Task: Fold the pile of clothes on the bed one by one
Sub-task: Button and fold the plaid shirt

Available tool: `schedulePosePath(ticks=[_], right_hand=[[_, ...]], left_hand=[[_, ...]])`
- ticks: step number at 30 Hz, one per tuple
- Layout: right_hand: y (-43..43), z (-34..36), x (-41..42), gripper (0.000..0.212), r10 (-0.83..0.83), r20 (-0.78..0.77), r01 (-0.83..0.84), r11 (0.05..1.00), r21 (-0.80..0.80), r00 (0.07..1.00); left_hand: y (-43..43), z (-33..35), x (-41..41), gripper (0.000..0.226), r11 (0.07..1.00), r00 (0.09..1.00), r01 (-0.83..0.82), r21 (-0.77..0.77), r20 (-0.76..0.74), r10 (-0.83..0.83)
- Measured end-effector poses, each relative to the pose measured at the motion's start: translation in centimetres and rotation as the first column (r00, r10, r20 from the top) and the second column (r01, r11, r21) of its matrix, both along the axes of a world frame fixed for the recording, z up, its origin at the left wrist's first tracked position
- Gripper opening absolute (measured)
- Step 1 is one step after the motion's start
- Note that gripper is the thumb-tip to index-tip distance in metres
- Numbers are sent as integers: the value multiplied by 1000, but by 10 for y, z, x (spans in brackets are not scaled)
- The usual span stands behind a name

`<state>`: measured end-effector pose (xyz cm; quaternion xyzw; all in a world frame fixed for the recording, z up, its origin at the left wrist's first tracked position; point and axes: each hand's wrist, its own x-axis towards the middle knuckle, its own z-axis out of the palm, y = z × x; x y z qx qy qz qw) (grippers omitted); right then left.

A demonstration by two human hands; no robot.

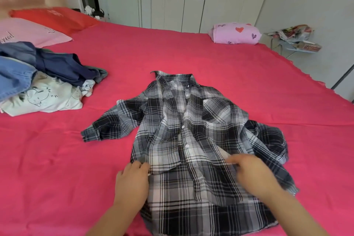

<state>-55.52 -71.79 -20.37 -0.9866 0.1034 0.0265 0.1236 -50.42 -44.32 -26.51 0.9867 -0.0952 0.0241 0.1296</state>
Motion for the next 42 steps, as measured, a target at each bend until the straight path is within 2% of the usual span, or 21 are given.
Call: schedulePosePath(ticks=[2,4,6,8,10,12,14,18,20,24,25,26,27,29,30,31,33,35,37,40,42], right_hand=[[39,-2,20,41,95,4,-94,986,139,996],[76,-5,40,36,151,-59,-129,952,279,987],[102,-8,57,49,115,-168,-32,903,428,979],[116,-12,69,59,39,-226,93,835,542,973],[123,-19,76,52,-89,-210,211,702,680,974],[127,-22,82,50,-175,-238,294,494,818,955],[126,-21,85,54,-205,-271,333,389,859,940],[122,-19,80,58,-196,-377,425,364,829,905],[126,-24,76,49,-139,-449,469,306,828,883],[130,-17,74,8,-110,-413,414,-17,910,904],[128,-12,73,7,-141,-371,368,-45,929,918],[124,-7,72,11,-191,-316,324,9,946,929],[119,-2,71,16,-247,-251,287,121,950,936],[105,6,67,23,-311,-136,241,329,913,941],[98,8,65,22,-310,-125,242,377,894,942],[91,11,61,17,-308,-144,263,392,882,940],[79,12,52,4,-296,-209,322,411,853,932],[68,9,44,8,-274,-238,343,456,821,932],[58,5,38,14,-277,-239,351,492,797,931],[43,7,30,20,-273,-267,365,422,830,924],[32,14,20,16,-259,-273,359,387,849,926]], left_hand=[[9,-1,4,23,993,1000,4,-120,-5,-5],[15,1,8,16,941,1000,0,-340,11,4],[17,6,12,21,865,999,2,-502,48,26],[17,13,16,27,834,997,41,-550,75,1],[15,17,19,36,823,993,86,-561,115,-26],[14,19,22,42,809,991,103,-579,131,-32],[12,20,21,44,790,989,107,-604,148,-21],[12,17,19,36,728,991,68,-682,130,30],[12,17,19,35,699,994,43,-714,100,41],[15,19,18,34,733,990,87,-674,142,14],[16,20,18,29,750,985,117,-651,172,-5],[18,20,17,20,768,980,149,-622,195,-32],[20,21,16,13,789,978,181,-587,194,-80],[21,24,12,26,846,968,251,-470,100,-232],[21,22,10,37,880,956,277,-386,21,-291],[20,21,6,45,912,947,294,-286,-46,-319],[19,19,0,50,945,950,293,-142,-69,-305],[21,12,-3,55,954,965,262,-146,13,-263],[24,5,-3,60,933,950,311,-182,96,-298],[28,7,-5,52,926,923,340,-163,249,-295],[34,10,-4,38,951,936,267,-155,278,-217]])
